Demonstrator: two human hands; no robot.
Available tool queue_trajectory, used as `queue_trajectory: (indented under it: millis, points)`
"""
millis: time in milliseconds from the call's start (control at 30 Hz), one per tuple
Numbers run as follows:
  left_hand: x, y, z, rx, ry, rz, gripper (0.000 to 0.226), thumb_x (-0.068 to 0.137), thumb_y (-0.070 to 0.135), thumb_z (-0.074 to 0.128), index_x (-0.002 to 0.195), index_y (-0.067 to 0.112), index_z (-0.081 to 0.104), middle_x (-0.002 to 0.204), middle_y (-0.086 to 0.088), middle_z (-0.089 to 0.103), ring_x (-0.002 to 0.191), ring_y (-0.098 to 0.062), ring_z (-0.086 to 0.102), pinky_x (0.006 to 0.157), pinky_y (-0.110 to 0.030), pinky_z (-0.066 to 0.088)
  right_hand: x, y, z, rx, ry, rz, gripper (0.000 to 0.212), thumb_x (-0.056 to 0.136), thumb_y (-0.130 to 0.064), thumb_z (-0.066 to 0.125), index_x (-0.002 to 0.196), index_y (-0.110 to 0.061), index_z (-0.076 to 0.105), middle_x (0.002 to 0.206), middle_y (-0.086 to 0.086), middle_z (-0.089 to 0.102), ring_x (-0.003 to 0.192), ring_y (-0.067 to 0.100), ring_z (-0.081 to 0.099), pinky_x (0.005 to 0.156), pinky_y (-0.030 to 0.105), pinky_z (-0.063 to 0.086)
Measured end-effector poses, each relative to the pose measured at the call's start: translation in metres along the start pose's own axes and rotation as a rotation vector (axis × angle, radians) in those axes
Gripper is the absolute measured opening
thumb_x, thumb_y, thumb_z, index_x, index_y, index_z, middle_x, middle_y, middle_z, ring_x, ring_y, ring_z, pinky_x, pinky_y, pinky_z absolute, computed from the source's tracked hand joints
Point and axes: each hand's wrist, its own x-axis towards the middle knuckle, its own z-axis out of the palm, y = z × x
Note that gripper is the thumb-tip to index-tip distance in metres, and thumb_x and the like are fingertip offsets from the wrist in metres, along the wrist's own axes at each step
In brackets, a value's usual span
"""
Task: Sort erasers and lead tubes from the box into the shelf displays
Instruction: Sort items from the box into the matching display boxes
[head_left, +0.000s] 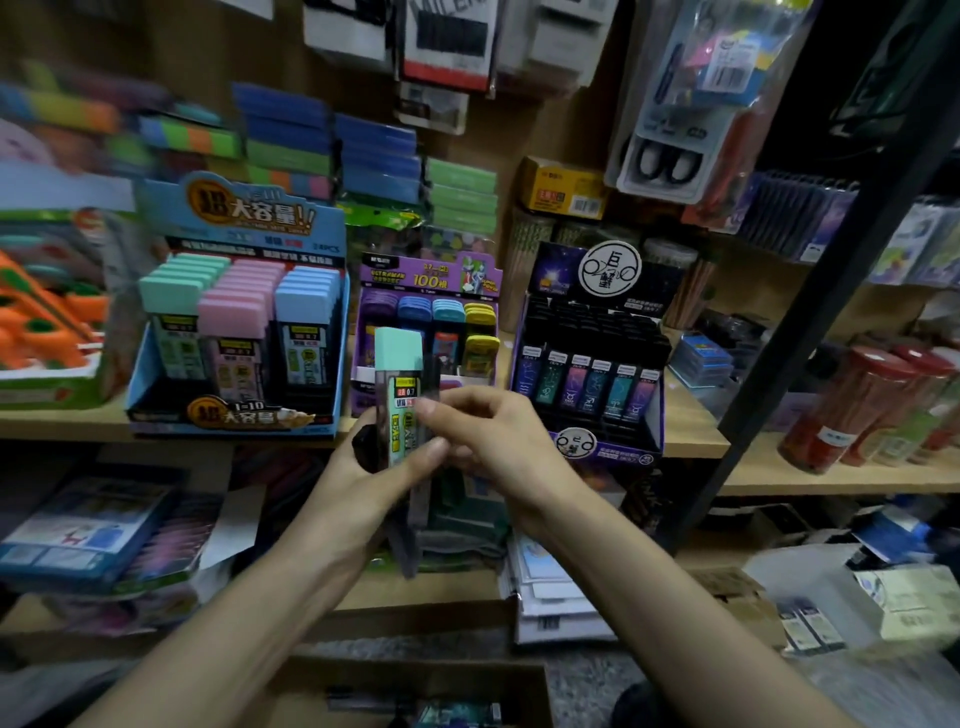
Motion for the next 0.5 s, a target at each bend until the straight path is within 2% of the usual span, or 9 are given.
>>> queue_trajectory:
  millis: [100, 233, 267, 333, 400, 433, 500]
  points:
    - [-0.001, 0.003, -0.004, -0.061, 0.040, 0.012, 0.044, 0.066, 0.020, 0.067, 0.110, 0.012, 0.062, 0.088, -0.004, 0.075, 0.082, -0.017, 0.071, 0.060, -0.024, 0.056, 0.004, -0.004, 0.003, 0.133, -0.022, 0.008, 0.011, 0.089, -0.020, 0.063, 0.094, -0.010, 0.065, 0.064, -0.008, 0.065, 0.053, 0.000, 0.058, 0.061, 0.022, 0.049]
    - [-0.002, 0.005, -0.009, -0.066, 0.081, -0.030, 0.043, 0.070, 0.022, 0.068, 0.112, 0.011, 0.061, 0.087, -0.007, 0.074, 0.074, -0.023, 0.071, 0.043, -0.027, 0.052, 0.007, -0.004, 0.002, 0.202, 0.003, 0.029, 0.011, 0.093, -0.011, 0.055, 0.097, -0.015, 0.064, 0.089, 0.006, 0.072, 0.066, 0.010, 0.065, 0.063, 0.025, 0.051]
    - [-0.002, 0.005, -0.010, -0.048, 0.088, -0.028, 0.041, 0.072, 0.020, 0.068, 0.112, 0.012, 0.061, 0.086, -0.006, 0.074, 0.074, -0.022, 0.071, 0.043, -0.025, 0.052, 0.007, -0.004, 0.001, 0.202, -0.001, 0.028, 0.012, 0.093, -0.011, 0.055, 0.098, -0.014, 0.065, 0.092, 0.008, 0.072, 0.069, 0.012, 0.065, 0.064, 0.027, 0.052]
    - [0.001, 0.004, -0.011, 0.022, 0.110, -0.013, 0.035, 0.075, 0.017, 0.068, 0.109, 0.017, 0.063, 0.087, -0.001, 0.074, 0.078, -0.016, 0.071, 0.054, -0.024, 0.053, 0.005, -0.004, 0.000, 0.166, 0.019, 0.013, 0.010, 0.091, -0.011, 0.057, 0.097, -0.015, 0.064, 0.091, 0.006, 0.071, 0.069, 0.010, 0.066, 0.059, 0.023, 0.051]
    - [0.003, 0.001, -0.010, 0.063, 0.116, -0.019, 0.032, 0.075, 0.017, 0.070, 0.106, 0.021, 0.064, 0.090, 0.001, 0.074, 0.085, -0.015, 0.070, 0.066, -0.027, 0.052, 0.005, -0.003, -0.002, 0.091, 0.038, -0.020, 0.006, 0.090, -0.011, 0.060, 0.095, -0.015, 0.062, 0.081, 0.002, 0.067, 0.054, 0.000, 0.061, 0.047, 0.014, 0.045]
    - [0.004, 0.000, -0.008, 0.071, 0.115, -0.030, 0.032, 0.073, 0.020, 0.071, 0.105, 0.022, 0.064, 0.091, 0.000, 0.074, 0.087, -0.016, 0.070, 0.069, -0.028, 0.051, 0.005, -0.004, -0.004, 0.041, 0.041, -0.038, 0.007, 0.089, -0.011, 0.061, 0.096, -0.014, 0.061, 0.079, 0.001, 0.065, 0.050, -0.002, 0.059, 0.044, 0.012, 0.043]
    - [0.005, -0.001, -0.005, 0.085, 0.123, -0.048, 0.031, 0.071, 0.025, 0.072, 0.100, 0.021, 0.065, 0.088, 0.000, 0.074, 0.085, -0.014, 0.070, 0.067, -0.027, 0.051, 0.008, -0.010, -0.012, -0.050, 0.075, -0.068, 0.011, 0.087, -0.011, 0.064, 0.095, -0.016, 0.060, 0.082, 0.000, 0.066, 0.057, 0.000, 0.063, 0.050, 0.015, 0.048]
